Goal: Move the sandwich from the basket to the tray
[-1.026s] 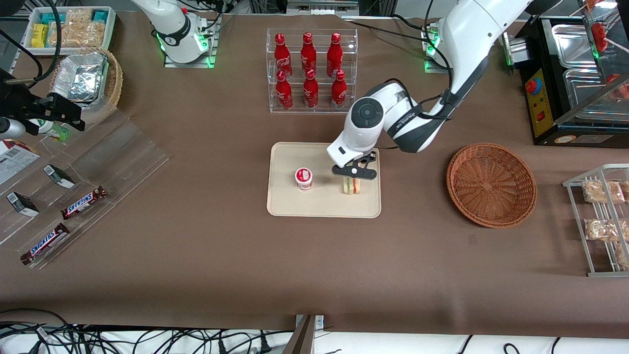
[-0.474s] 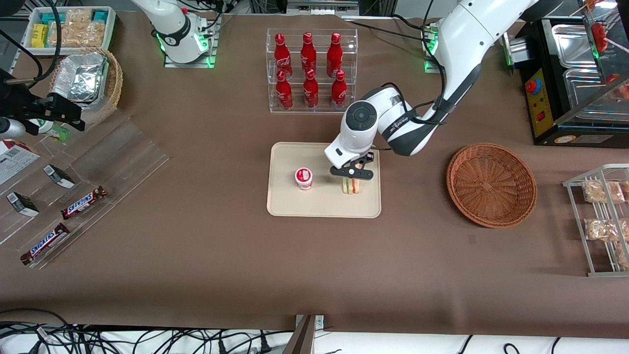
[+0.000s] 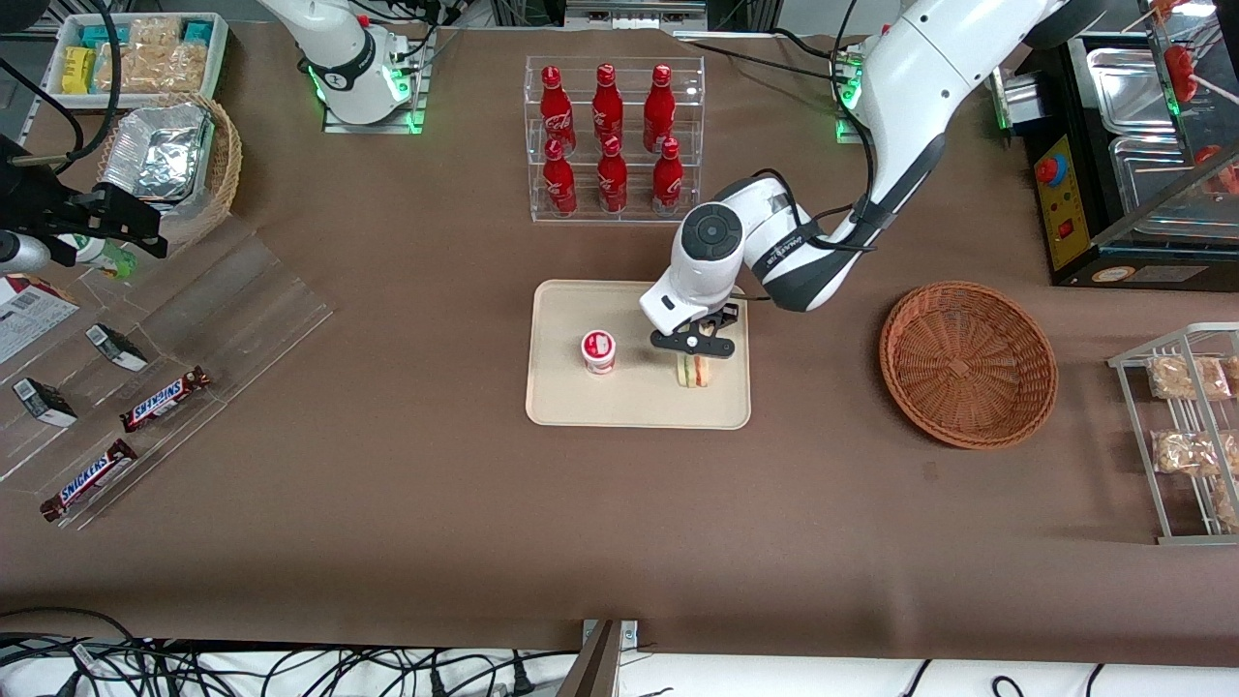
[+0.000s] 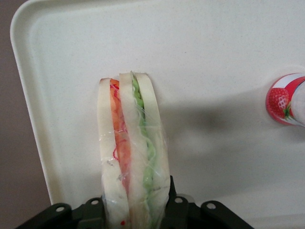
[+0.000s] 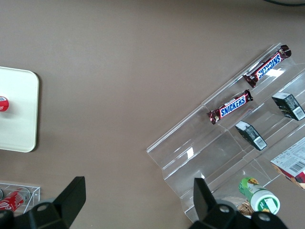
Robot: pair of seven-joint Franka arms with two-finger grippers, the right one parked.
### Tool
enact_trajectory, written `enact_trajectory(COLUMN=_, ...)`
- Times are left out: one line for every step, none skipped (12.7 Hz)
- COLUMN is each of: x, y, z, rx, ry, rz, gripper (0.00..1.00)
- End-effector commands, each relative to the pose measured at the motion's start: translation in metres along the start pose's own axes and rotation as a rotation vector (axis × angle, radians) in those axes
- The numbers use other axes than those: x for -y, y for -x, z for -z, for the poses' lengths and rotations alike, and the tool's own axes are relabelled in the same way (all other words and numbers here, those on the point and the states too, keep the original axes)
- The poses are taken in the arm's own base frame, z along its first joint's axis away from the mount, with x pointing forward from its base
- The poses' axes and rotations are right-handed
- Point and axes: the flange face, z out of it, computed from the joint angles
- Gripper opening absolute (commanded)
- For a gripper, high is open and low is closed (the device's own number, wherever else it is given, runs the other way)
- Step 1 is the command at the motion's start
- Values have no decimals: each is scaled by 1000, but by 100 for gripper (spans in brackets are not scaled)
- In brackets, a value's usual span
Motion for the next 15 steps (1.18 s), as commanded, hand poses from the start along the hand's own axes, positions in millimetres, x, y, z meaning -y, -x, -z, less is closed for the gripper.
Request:
enact_trajectory(x=4, y=-11, z=8, rx=-32, ry=-7, rz=13, gripper=100)
enact_trajectory(x=8, y=-15, z=17, rx=-44, ry=-6, rz=25, gripper=100)
enact_trajectory(x=15, y=-21, z=32, rx=-65, ry=-2, rz=43, gripper=100)
enact_trajectory(x=27, y=-30, z=49, rx=-88, ry=-1, rz=70, gripper=100)
enact_trajectory(x=36, y=-35, z=68, rx=-100, ry=-10, rz=104, gripper=100)
enact_trajectory(x=49, y=-42, z=88, rx=-94, ry=-11, rz=176, gripper=100)
enact_trajectory(x=55, y=-47, z=107, rx=-96, ry=-13, rz=208, gripper=100)
enact_trajectory(x=61, y=-52, z=125, rx=-107, ry=-23, rz=239, gripper=100)
enact_trajectory(x=72, y=-61, z=140, rx=-114, ry=-28, rz=303, gripper=100)
enact_trajectory(x=80, y=-69, z=156, rx=-125, ry=-27, rz=348, gripper=100)
enact_trajectory(x=89, y=-76, z=171, rx=-128, ry=-33, rz=378, gripper=100)
enact_trajectory(x=106, y=-83, z=184, rx=-120, ry=-52, rz=409, gripper=100)
enact_trajectory(x=121, y=-86, z=193, rx=-114, ry=-69, rz=426, gripper=100)
enact_trajectory(x=134, y=-88, z=205, rx=-128, ry=-69, rz=446, gripper=100)
enact_trajectory(x=146, y=-91, z=209, rx=-129, ry=-68, rz=464, gripper=100)
